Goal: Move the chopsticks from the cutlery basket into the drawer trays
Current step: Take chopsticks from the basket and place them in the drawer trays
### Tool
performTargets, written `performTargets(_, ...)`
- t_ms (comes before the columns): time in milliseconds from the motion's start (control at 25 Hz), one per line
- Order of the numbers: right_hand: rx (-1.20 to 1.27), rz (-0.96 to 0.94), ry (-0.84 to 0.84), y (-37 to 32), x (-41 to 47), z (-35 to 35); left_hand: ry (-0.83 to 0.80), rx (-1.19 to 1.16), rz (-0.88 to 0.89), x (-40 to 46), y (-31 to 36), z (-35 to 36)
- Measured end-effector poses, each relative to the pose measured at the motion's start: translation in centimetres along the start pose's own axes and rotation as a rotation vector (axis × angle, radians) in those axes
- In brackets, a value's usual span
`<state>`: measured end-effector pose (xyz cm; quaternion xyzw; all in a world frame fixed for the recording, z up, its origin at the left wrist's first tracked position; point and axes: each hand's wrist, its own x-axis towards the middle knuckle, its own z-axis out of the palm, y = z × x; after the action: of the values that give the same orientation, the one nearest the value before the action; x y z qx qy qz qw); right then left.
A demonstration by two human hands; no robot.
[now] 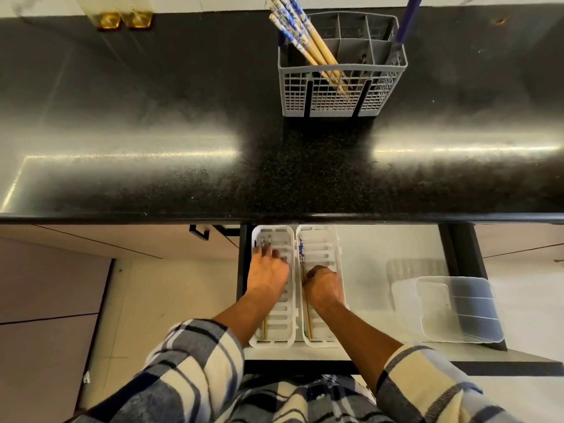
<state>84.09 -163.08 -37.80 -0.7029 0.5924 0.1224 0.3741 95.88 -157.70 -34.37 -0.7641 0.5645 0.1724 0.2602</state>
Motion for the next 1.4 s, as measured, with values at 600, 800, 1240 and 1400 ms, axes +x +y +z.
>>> performTargets(600,0.074,-0.063,-0.015,0.3,-0.5,-0.6,-0.06,0.243,0.062,-2.5,-1.6,3.4)
performTargets(800,0.194,-0.086,0.007,-0.4,-2.3,-3.1,0.019,0.061,0.082,-2.1,-2.1,2.7)
performTargets(1240,0.543,-0.515,0.494,-9.4,-4.1,-21.3,0.773,-1.057,0.058,-1.7,-9.8,-15.7)
performTargets(1400,0.521,-0.629,0.538,-14.3,-3.1,-26.2,0.901,-1.203,-0.03,0.5,-12.4,-23.4)
